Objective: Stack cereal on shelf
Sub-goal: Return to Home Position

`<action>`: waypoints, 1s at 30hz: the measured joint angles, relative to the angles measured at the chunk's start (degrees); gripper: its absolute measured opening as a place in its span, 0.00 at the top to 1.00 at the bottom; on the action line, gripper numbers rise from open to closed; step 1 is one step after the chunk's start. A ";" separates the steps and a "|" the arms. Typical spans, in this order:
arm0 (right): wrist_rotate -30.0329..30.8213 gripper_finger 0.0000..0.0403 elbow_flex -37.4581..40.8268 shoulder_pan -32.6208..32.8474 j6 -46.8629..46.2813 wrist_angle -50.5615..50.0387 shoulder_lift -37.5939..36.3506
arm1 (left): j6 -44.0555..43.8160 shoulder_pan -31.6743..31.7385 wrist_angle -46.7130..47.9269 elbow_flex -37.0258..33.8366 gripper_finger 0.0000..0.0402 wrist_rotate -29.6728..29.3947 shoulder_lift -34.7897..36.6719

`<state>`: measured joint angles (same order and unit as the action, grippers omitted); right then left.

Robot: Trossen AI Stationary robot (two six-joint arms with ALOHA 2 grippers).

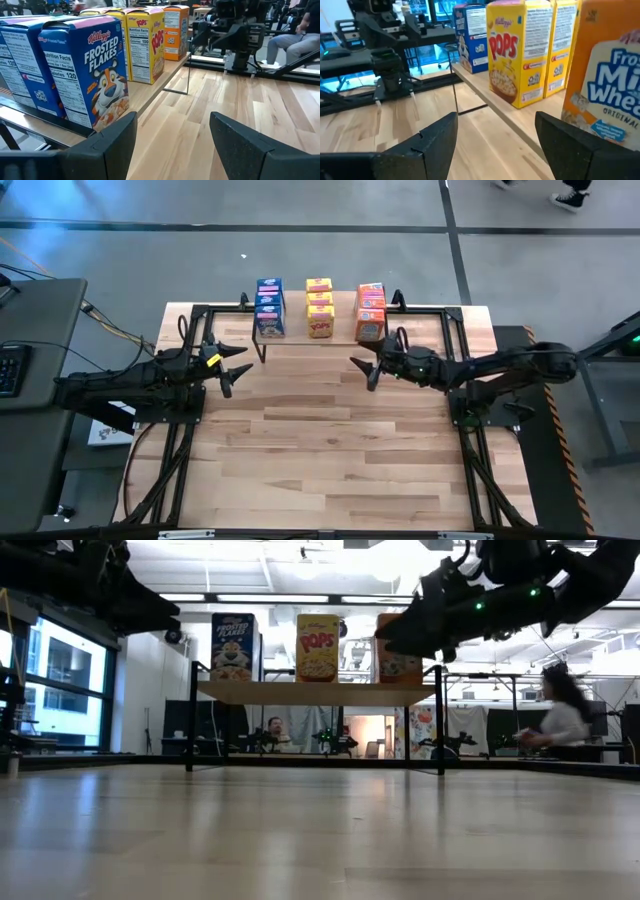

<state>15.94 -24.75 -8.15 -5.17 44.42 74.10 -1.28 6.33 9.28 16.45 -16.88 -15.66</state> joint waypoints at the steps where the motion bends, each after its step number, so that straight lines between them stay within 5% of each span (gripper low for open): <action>1: 0.00 0.36 0.00 0.20 0.42 -0.40 -0.60 | 0.02 0.00 0.00 0.00 0.40 0.00 0.00; 14: 0.36 0.36 0.38 1.49 2.72 -15.08 -14.05 | -0.02 0.00 5.18 -0.02 0.40 2.81 3.33; 30: 0.39 0.36 14.85 1.45 -2.51 -6.34 -26.90 | -0.09 0.00 6.55 -6.43 0.40 3.65 15.30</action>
<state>16.34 -9.90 -6.70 -7.68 38.08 47.20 -1.37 6.33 15.82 10.02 -13.23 -0.36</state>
